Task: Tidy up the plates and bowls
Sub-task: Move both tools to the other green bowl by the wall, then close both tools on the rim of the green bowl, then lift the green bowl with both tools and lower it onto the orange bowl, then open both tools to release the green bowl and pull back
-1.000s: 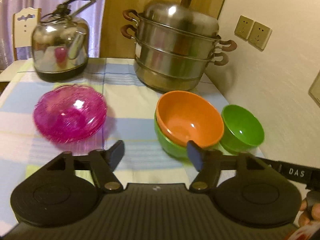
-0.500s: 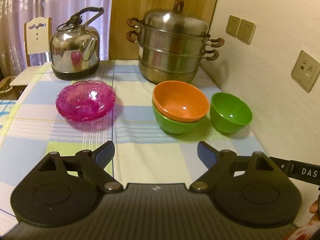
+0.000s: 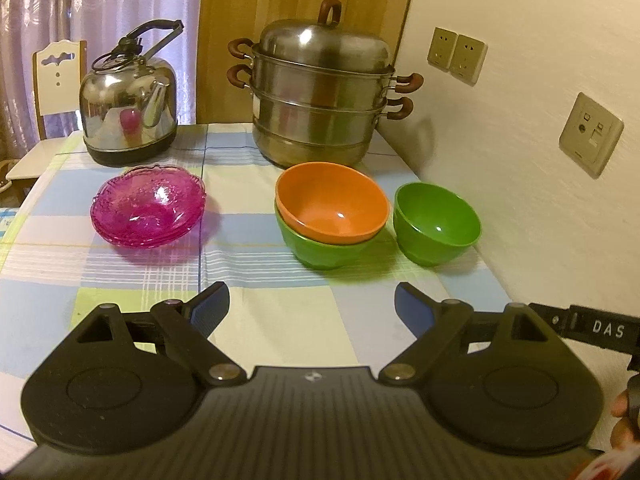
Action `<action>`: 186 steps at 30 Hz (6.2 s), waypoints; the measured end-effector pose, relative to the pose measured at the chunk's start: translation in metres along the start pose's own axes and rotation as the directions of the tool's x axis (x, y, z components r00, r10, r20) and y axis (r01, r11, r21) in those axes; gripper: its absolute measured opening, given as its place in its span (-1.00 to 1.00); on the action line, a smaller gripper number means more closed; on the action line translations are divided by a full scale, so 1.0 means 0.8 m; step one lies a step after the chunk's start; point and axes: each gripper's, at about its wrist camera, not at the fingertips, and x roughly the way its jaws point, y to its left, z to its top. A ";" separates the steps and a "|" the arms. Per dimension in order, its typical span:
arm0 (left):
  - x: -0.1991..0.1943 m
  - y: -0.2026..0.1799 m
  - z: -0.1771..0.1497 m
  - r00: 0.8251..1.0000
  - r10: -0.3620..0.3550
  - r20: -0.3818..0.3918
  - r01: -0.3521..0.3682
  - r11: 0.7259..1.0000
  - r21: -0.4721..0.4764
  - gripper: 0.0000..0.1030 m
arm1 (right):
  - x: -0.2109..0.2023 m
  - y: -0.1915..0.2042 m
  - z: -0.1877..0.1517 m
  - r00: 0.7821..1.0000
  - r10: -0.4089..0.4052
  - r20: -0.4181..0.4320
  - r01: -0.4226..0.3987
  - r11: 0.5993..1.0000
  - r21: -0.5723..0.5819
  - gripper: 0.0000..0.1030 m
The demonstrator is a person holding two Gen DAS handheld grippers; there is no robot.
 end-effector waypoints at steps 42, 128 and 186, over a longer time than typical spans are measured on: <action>0.337 -0.134 0.179 0.927 -0.226 -0.299 0.314 0.904 0.290 0.10 | 0.177 -0.067 0.124 1.000 -0.027 -0.012 0.028 0.986 0.166 0.25; 0.241 0.034 0.183 0.954 -0.067 -0.293 0.111 0.984 0.137 -0.86 | 0.210 0.102 0.156 0.986 0.147 -0.079 -0.152 0.987 -0.058 -0.76; 0.004 0.049 0.038 0.999 0.031 -0.038 -0.033 0.999 -0.036 0.91 | 0.035 0.069 0.011 0.995 0.090 -0.033 -0.093 0.986 -0.137 0.39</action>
